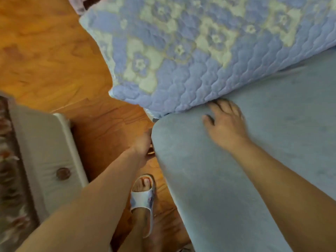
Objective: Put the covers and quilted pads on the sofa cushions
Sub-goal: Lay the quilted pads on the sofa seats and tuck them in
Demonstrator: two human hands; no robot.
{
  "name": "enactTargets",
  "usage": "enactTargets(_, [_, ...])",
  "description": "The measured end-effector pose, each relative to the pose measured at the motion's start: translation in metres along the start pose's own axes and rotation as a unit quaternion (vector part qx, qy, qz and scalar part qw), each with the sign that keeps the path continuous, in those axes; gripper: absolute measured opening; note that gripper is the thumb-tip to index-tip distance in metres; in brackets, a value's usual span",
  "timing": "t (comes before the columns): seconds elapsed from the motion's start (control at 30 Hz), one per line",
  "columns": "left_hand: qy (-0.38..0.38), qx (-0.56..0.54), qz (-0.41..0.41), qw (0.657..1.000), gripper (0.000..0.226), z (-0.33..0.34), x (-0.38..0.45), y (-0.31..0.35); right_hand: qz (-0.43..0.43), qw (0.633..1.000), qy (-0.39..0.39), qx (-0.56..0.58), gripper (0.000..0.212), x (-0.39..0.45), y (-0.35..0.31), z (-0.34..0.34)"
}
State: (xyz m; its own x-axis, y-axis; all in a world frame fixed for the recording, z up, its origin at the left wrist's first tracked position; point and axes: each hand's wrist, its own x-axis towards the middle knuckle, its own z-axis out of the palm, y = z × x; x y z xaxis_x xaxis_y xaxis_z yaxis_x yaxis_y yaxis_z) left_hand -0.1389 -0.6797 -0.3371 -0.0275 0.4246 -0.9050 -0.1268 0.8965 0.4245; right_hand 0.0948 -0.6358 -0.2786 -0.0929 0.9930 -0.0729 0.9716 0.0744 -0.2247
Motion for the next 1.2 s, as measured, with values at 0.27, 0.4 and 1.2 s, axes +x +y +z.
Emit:
enactTargets(0.27, [-0.104,-0.077,0.029,0.991,0.029,-0.012,0.049,-0.018,0.0,0.991,0.097,-0.089,0.045,-0.007,-0.007,0.026])
enactTargets(0.4, [-0.111,-0.119,0.014,0.987,0.035,-0.02,0.055,-0.02,0.016,0.992,0.117,-0.052,0.04,-0.009,-0.006,0.034])
enactTargets(1.2, [-0.086,-0.048,0.14,0.985,0.03,-0.024,0.085,-0.064,-0.024,0.976,0.199,-0.085,0.042,-0.011,-0.004,0.051])
